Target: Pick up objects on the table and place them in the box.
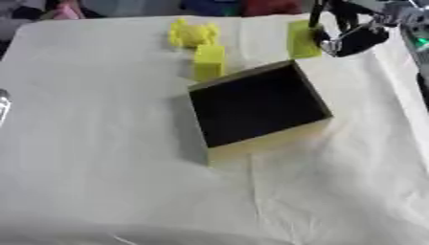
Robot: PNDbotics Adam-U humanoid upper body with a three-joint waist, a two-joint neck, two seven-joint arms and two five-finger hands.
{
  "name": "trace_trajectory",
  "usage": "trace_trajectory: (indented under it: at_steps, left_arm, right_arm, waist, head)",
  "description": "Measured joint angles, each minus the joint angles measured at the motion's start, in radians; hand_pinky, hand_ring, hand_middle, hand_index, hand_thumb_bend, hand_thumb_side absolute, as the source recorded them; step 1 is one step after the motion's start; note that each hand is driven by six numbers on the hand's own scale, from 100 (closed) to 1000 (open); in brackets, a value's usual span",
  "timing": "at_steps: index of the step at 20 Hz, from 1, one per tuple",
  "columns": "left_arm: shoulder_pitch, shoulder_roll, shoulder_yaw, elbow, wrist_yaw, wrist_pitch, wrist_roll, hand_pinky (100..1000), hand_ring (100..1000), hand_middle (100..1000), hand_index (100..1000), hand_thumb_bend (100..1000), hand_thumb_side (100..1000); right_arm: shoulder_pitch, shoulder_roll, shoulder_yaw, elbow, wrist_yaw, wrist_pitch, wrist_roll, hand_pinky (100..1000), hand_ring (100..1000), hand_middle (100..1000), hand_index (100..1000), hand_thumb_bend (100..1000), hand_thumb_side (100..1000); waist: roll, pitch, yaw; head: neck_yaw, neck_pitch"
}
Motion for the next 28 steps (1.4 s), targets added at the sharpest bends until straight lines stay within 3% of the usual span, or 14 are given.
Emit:
trace_trajectory:
  at_steps: [9, 23, 27, 28]
  left_arm:
    - [0.000, 0.000, 0.000, 0.000, -0.003, 0.000, -0.004, 712, 730, 752, 948, 138, 615]
    - [-0.001, 0.000, 0.000, 0.000, -0.007, 0.001, -0.002, 706, 728, 751, 947, 130, 625]
    - [-0.002, 0.000, 0.000, 0.000, -0.007, 0.002, -0.001, 704, 727, 751, 947, 129, 625]
    - [-0.002, 0.000, 0.000, 0.000, -0.007, 0.002, -0.001, 704, 727, 751, 947, 129, 625]
  right_arm:
    - [0.007, -0.019, 0.056, 0.016, -0.131, -0.046, 0.019, 380, 413, 150, 314, 100, 100]
    - [0.013, -0.028, 0.101, 0.086, -0.172, -0.125, 0.016, 391, 421, 161, 326, 100, 100]
    - [0.013, -0.027, 0.120, 0.113, -0.184, -0.141, 0.028, 421, 441, 205, 368, 100, 164]
    - [0.013, -0.027, 0.123, 0.119, -0.185, -0.146, 0.031, 449, 461, 248, 409, 100, 219]
  waist:
    - [-0.001, 0.000, 0.002]
    - [-0.002, 0.019, 0.011]
    - [-0.002, 0.024, 0.017]
    - [-0.002, 0.024, 0.019]
  head:
    - [-0.005, 0.002]
    - [-0.029, -0.009]
    - [-0.035, -0.012]
    - [-0.036, -0.012]
